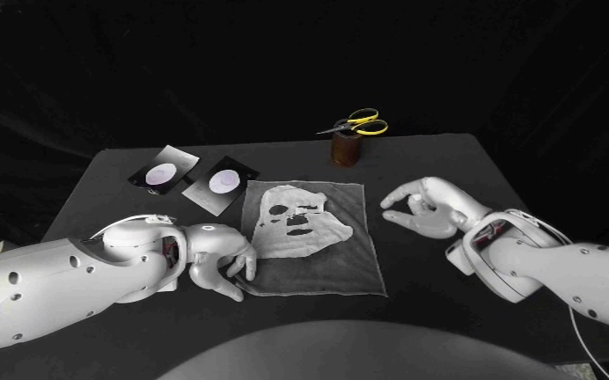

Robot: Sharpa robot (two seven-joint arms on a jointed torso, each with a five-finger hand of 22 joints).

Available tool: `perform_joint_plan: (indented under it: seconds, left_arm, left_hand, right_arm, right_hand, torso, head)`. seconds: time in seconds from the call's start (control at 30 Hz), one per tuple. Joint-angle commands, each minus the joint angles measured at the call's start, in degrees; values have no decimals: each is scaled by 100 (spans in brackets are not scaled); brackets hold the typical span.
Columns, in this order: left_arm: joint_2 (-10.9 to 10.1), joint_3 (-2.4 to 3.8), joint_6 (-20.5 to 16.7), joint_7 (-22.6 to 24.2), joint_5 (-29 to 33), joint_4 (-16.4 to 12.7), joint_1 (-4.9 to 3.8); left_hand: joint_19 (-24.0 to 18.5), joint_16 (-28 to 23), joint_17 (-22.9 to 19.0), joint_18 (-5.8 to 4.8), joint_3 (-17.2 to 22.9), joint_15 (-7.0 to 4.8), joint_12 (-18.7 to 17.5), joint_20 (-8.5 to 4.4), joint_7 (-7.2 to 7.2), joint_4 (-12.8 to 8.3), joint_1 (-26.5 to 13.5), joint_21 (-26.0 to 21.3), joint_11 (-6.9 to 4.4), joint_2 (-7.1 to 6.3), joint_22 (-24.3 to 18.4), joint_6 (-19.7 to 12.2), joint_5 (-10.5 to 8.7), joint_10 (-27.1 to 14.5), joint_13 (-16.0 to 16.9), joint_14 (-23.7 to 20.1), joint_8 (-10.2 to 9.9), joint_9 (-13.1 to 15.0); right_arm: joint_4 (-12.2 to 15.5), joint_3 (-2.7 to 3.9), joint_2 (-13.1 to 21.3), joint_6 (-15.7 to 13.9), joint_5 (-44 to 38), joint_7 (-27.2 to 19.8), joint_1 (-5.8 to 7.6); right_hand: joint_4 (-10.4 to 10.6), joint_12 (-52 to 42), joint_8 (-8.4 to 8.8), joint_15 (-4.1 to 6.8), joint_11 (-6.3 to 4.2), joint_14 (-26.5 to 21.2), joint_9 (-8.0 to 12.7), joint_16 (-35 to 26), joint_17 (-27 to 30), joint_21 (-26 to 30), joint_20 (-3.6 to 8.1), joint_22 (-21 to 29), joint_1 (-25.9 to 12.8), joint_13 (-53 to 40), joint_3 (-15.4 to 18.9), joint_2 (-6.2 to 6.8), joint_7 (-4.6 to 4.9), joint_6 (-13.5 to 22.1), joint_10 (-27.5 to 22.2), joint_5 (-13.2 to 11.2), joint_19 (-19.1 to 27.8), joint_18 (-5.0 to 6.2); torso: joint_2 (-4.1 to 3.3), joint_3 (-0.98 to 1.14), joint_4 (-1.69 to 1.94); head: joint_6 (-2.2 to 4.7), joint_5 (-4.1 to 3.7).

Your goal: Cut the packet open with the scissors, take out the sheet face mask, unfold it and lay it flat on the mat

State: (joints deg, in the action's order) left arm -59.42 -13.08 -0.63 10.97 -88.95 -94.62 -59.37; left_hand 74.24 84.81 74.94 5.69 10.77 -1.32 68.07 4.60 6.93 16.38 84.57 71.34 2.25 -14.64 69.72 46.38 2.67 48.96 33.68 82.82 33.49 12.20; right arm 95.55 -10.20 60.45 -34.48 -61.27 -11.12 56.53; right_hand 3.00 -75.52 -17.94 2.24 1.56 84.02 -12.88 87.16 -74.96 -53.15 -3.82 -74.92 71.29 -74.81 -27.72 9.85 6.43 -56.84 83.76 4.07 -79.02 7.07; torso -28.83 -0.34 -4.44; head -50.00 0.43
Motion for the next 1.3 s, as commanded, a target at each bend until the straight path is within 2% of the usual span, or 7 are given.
perform_joint_plan:
  seconds: [0.03, 0.4, 0.6, 0.7, 0.8, 1.0, 1.3]
  left_arm:
    - [-52, 4, 319, -35, 350, -71, -82]
    - [-228, 11, 2068, -594, 2479, -95, -781]
    - [-142, 14, 1969, -718, 2902, 3, -933]
    - [-22, 14, 1263, -734, 2835, 94, -956]
    - [121, 13, 568, -713, 2718, 220, -935]
    - [419, 13, -593, -834, 2311, 471, -821]
    - [761, 15, -1239, -1637, 1628, 717, -623]
  left_hand:
    - [91, 43, 352, -14, -35, -3, 73, -11, -46, 0, 109, 82, -43, 34, 80, 16, 15, 96, 75, 67, 33, 4]
    - [308, 129, 530, -78, 82, -70, 194, -80, -99, -2, 437, 316, -108, 301, 321, 191, 19, 448, 350, 196, -113, -99]
    - [283, 72, 406, -69, 164, -57, -105, -84, -71, 14, 462, 278, -83, 407, 282, 235, 18, 114, -118, 129, -218, -155]
    - [239, -26, 220, -51, 548, 18, -623, -33, -5, 25, 494, 200, 18, 676, 202, 251, 16, -20, -422, 39, -383, -239]
    - [85, -202, -105, 10, 879, 53, -973, 10, 24, 20, 468, -24, 52, 576, -25, 294, 18, -8, -675, -129, -450, -270]
    - [52, -216, -120, 27, 1019, 47, -1017, 14, 9, 6, 440, -86, 39, 481, -86, 375, 17, 81, -742, -125, -428, -259]
    - [271, -44, 204, -32, 862, -75, -444, -88, -186, 17, -21, 121, -107, 195, 126, 694, 15, 312, -509, 106, 168, 138]
  right_arm:
    - [-225, 7, -222, 82, 526, 681, 102]
    - [-1288, 24, -1398, 674, 628, 1733, 375]
    - [-1788, 31, -1928, 947, 655, 2090, 410]
    - [-2029, 33, -2187, 1021, 693, 2211, 416]
    - [-2234, 35, -2418, 1078, 738, 2296, 414]
    - [-2513, 40, -2761, 1131, 840, 2350, 405]
    - [-2775, 54, -3067, 1436, 881, 2387, 394]
  right_hand:
    - [44, -153, 29, 7, -4, 506, 10, 48, -1077, -123, 0, -721, 9, -394, -10, -115, 0, -46, 196, 121, -80, -109]
    - [109, -489, 21, 13, -10, 539, 12, 132, -1217, -465, 10, -787, 32, -688, -45, -294, -11, -64, 304, 210, -198, -158]
    - [155, -595, 21, 11, -7, 546, 13, 151, -1248, -504, 11, -792, -22, -781, -20, -322, -9, -59, 337, 193, -212, -162]
    - [173, -710, 23, 10, -5, 555, 13, 174, -1290, -582, 10, -807, -51, -880, 3, -321, -8, -51, 375, 183, -235, -173]
    - [183, -847, 34, 4, 4, 563, 18, 196, -1330, -635, 8, -814, -82, -998, 40, -303, 2, -25, 419, 153, -250, -180]
    - [204, -1044, 58, -16, 29, 572, 28, 221, -1375, -685, -4, -819, -143, -1170, 119, -265, 28, 27, 481, 62, -259, -186]
    - [214, -1256, 91, -50, 67, 590, 44, 264, -1462, -810, -31, -840, -201, -1353, 242, -208, 67, 98, 551, 5, -280, -203]
  torso:
    - [5, 3, 5]
    - [-6, 2, -12]
    - [-14, 2, -16]
    - [-15, 6, -15]
    - [-22, 12, -13]
    - [-38, 18, -26]
    - [-45, 19, 3]
  head:
    - [0, 5]
    - [0, 80]
    - [0, 60]
    - [0, 86]
    - [0, 71]
    - [0, 70]
    - [0, 71]
